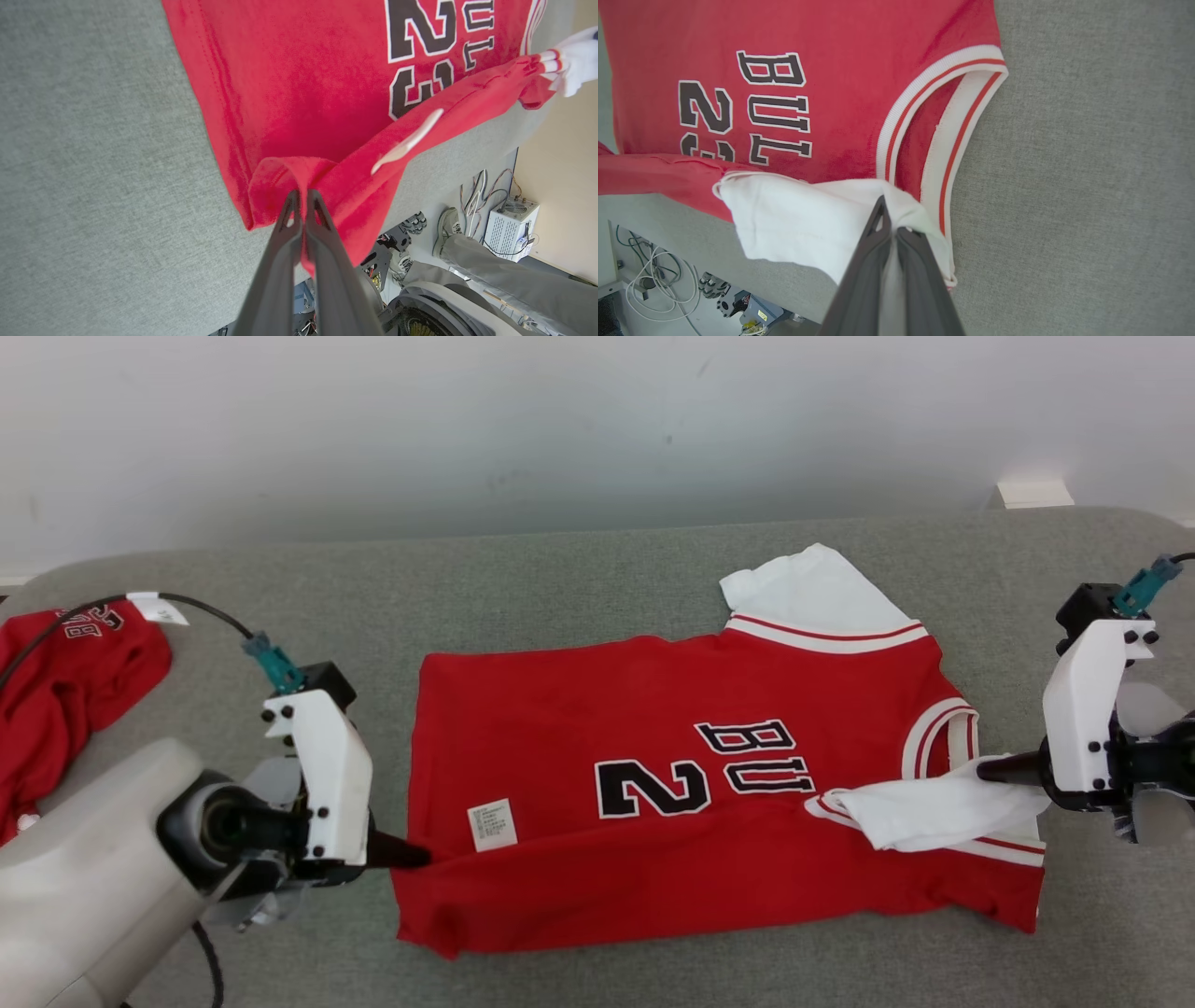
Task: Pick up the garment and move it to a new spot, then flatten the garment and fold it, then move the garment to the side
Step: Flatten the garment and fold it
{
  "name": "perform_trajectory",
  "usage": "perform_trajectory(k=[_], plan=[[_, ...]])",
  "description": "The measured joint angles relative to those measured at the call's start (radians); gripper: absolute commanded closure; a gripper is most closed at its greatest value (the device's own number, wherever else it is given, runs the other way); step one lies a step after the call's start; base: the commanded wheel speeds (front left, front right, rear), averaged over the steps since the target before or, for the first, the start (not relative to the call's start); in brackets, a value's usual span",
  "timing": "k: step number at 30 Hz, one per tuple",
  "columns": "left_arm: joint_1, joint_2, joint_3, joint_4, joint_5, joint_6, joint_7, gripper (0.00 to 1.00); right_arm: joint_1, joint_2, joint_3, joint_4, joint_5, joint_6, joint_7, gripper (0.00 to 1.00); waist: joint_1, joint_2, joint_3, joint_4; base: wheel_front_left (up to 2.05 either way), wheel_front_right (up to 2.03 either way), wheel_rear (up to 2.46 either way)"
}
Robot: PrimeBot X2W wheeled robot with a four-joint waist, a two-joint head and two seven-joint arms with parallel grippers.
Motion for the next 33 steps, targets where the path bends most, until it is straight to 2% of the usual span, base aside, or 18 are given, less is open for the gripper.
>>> perform_trajectory(k=[1, 2, 3, 4, 5, 6, 9, 11, 14, 16, 17, 18, 21, 24, 27, 30, 33], plan=[[-0.003, -0.011, 0.004, 0.015, 0.000, -0.005, -0.008, 1.00, -0.008, 0.016, -0.001, 0.027, -0.008, 0.000, -0.004, 0.98, 0.0000, 0.0000, 0.002, 0.002, 0.00, 0.00, 0.00], [-0.005, -0.022, 0.005, 0.030, 0.000, -0.011, -0.012, 1.00, -0.015, 0.034, -0.006, 0.048, -0.014, 0.000, -0.013, 0.79, 0.0000, 0.0000, 0.004, 0.004, 0.00, 0.00, 0.00], [-0.008, -0.032, 0.005, 0.043, 0.002, -0.017, -0.025, 1.00, -0.019, 0.050, -0.009, 0.063, -0.018, 0.000, -0.020, 0.64, 0.0000, 0.0000, 0.005, 0.005, 0.00, 0.00, 0.00], [-0.011, -0.040, 0.006, 0.059, 0.007, -0.023, -0.034, 0.94, -0.021, 0.064, -0.011, 0.076, -0.024, 0.000, -0.027, 0.51, 0.0000, -0.0001, 0.006, 0.006, 0.00, 0.00, 0.00], [-0.014, -0.047, 0.006, 0.073, 0.013, -0.032, -0.036, 0.45, -0.023, 0.075, -0.011, 0.083, -0.033, 0.000, -0.041, 0.02, 0.0000, -0.0001, 0.007, 0.006, 0.00, 0.00, 0.00], [-0.015, -0.053, 0.005, 0.084, 0.021, -0.038, -0.046, 0.00, -0.026, 0.083, -0.011, 0.092, -0.043, 0.000, -0.056, 0.00, 0.0000, -0.0001, 0.007, 0.006, 0.00, 0.00, 0.00], [-0.016, -0.070, 0.005, 0.123, 0.046, -0.059, -0.095, 0.00, -0.027, 0.094, -0.008, 0.108, -0.078, 0.000, -0.100, 0.00, 0.0000, 0.0000, -0.002, 0.007, 0.00, 0.00, 0.00], [-0.016, -0.073, 0.008, 0.142, 0.058, -0.076, -0.122, 0.00, -0.027, 0.093, -0.012, 0.105, -0.107, 0.000, -0.169, 0.00, 0.0000, 0.0000, -0.013, 0.007, 0.00, 0.00, 0.00], [-0.021, -0.077, 0.021, 0.151, 0.103, -0.112, -0.211, 0.00, -0.027, 0.083, -0.038, 0.090, -0.170, 0.000, -0.355, 0.00, -0.0001, -0.0001, -0.033, 0.009, 0.00, 0.00, 0.00], [-0.027, -0.082, 0.037, 0.152, 0.135, -0.137, -0.306, 0.00, -0.021, 0.080, -0.072, 0.073, -0.190, 0.000, -0.487, 0.00, -0.0001, 0.0000, -0.049, 0.013, 0.00, 0.00, 0.00], [-0.027, -0.082, 0.037, 0.152, 0.135, -0.137, -0.306, 0.00, -0.021, 0.080, -0.072, 0.073, -0.190, 0.000, -0.487, 0.00, -0.0001, 0.0000, -0.049, 0.013, 0.00, 0.00, 0.00], [-0.029, -0.082, 0.059, 0.152, 0.180, -0.148, -0.418, 0.00, -0.001, 0.080, -0.101, 0.057, -0.210, 0.000, -0.613, 0.00, -0.0001, -0.0001, -0.066, 0.016, 0.00, 0.00, 0.00], [-0.016, -0.077, 0.069, 0.137, 0.253, -0.153, -0.578, 0.00, 0.053, 0.071, -0.142, 0.026, -0.254, 0.000, -0.806, 0.00, -0.0002, -0.0001, -0.094, 0.019, 0.00, 0.00, 0.00], [0.034, -0.073, 0.097, 0.100, 0.301, -0.119, -0.746, 0.00, 0.115, 0.058, -0.177, -0.019, -0.313, 0.000, -0.983, 0.00, -0.0001, 0.0000, -0.121, 0.022, 0.00, 0.00, 0.00], [0.100, -0.055, 0.121, 0.041, 0.365, -0.053, -0.925, 0.00, 0.187, 0.052, -0.212, -0.053, -0.417, 0.001, -1.154, 0.00, -0.0002, -0.0001, -0.143, 0.022, 0.00, 0.00, 0.00], [0.170, -0.035, 0.133, -0.022, 0.435, 0.038, -1.079, 0.00, 0.279, 0.050, -0.299, -0.076, -0.500, 0.001, -1.216, 0.00, -0.0002, 0.0000, -0.157, 0.023, 0.00, 0.00, 0.00], [0.258, -0.029, 0.174, -0.087, 0.480, 0.137, -1.138, 0.00, 0.388, 0.084, -0.427, -0.143, -0.602, 0.001, -1.225, 0.00, -0.0003, 0.0000, -0.164, 0.026, 0.00, 0.00, 0.00]])
